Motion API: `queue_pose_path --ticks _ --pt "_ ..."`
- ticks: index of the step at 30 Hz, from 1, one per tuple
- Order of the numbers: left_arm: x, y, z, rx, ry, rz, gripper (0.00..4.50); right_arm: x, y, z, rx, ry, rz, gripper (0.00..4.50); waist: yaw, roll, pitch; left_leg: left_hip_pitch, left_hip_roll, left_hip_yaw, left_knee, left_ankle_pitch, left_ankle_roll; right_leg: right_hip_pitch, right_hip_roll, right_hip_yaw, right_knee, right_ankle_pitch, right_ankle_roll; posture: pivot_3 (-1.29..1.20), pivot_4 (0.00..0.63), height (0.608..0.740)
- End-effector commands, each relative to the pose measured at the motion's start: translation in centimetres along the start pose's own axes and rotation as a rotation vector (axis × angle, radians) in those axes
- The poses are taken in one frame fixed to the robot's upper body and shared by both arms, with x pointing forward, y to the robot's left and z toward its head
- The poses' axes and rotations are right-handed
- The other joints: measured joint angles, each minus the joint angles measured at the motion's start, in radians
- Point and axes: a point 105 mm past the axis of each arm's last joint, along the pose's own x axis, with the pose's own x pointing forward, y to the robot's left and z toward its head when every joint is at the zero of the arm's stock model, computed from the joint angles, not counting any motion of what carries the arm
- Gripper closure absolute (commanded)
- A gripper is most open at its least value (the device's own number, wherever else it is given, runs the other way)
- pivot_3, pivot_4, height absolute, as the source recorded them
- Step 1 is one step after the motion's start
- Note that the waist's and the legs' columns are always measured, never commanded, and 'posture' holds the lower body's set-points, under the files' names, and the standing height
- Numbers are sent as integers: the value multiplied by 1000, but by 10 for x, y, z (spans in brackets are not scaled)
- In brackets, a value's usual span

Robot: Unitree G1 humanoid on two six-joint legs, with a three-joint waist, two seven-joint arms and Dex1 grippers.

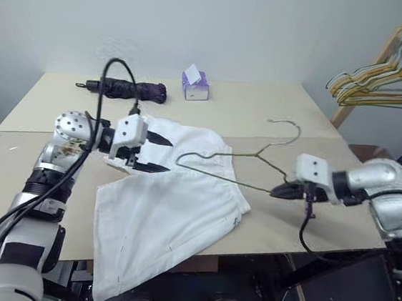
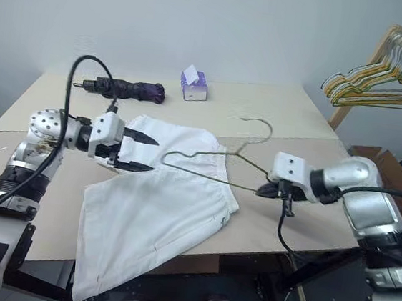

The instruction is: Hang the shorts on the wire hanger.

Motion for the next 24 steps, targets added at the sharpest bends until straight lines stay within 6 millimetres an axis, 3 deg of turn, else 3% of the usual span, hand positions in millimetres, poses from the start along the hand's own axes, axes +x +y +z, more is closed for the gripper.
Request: queue_pose_path --ticks 1,7,11,17,24 --pt "-11 2 16 -23 -99 46 20 -16 -5 -13 243 -27 -49 4500 -3 0 0 0 0 0 0 0 0 0 0 0 0 0 0 -50 0 740" --pt "-9 -14 38 -105 -261 76 20 -20 -7 -45 666 -50 -86 4500 2 0 0 0 0 0 0 0 0 0 0 0 1 0 0 -42 6 740" --pt "-6 -21 42 -119 -268 74 20 -8 -11 -56 852 -30 -75 4500 -1 0 0 1 0 0 0 0 0 0 0 1 0 0 0 -42 7 740" --pt "-6 -22 44 -118 -264 80 20 15 -24 -50 942 -20 -53 4500 -3 0 0 1 0 0 0 0 0 0 1 1 0 0 0 -28 11 740" --pt "-8 -24 45 -116 -251 81 20 21 -30 -44 983 -18 -3 4500 12 1 0 0 0 0 0 0 0 0 0 0 0 0 0 -6 14 740"
